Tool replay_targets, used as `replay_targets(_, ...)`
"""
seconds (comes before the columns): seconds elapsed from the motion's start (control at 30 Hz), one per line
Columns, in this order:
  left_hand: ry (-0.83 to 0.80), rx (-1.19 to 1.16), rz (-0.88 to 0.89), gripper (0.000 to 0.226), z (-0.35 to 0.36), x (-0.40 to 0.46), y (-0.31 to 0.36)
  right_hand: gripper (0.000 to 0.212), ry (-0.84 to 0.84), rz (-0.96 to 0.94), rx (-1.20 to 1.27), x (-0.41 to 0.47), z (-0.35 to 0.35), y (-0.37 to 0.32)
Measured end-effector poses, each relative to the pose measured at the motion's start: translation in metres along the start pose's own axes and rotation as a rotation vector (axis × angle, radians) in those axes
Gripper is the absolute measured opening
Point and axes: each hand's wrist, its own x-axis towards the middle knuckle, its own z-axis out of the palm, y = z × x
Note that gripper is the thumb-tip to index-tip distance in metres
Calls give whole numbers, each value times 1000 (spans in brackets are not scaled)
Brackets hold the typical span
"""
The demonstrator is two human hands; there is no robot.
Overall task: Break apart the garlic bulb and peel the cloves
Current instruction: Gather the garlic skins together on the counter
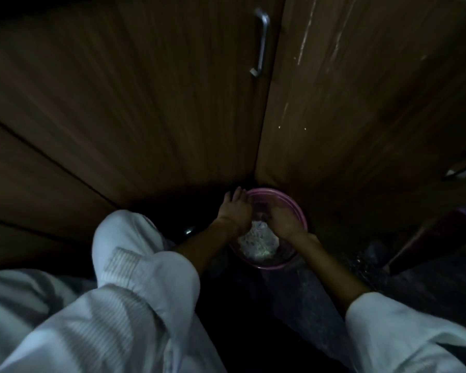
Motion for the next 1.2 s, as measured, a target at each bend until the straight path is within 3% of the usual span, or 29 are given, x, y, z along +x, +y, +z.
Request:
replay_targets(0.1,118,63,-30,64,-26,-21,-8,66,173,-124,-98,-19,-30,-30)
replay_targets(0.4,522,85,-161,73,-142,-125,-55,65,487,-338,-287,-88,-133,-156)
replay_targets(0.7,847,150,-260,79,-245,-234,-124,64,763,-531,-329,-153,-223,-278)
replay_targets(0.97,903,60,-407,83,-270,-310,-201,66,755,-710,-328,-182,-229,-375)
replay_targets(1.2,875,-69,-519,79,-245,-353,-268,67,577,-782,-321,-178,-212,-432)
